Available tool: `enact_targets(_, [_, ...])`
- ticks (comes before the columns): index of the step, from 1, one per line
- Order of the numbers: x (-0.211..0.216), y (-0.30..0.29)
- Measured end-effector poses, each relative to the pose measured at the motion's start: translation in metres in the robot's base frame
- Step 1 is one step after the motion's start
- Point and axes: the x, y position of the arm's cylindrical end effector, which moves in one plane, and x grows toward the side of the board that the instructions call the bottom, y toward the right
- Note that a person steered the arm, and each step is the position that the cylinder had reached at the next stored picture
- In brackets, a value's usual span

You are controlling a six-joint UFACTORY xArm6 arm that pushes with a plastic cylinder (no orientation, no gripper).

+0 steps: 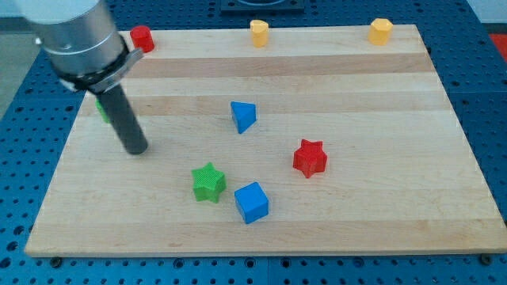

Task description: Drag the blue triangle diagonally top right to the red star

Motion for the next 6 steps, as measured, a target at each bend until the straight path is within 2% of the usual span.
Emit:
enact_targets(2, [-0.068,0.071])
enact_targets(4, [-0.036,0.109])
enact_targets(6, [-0.045,0.215])
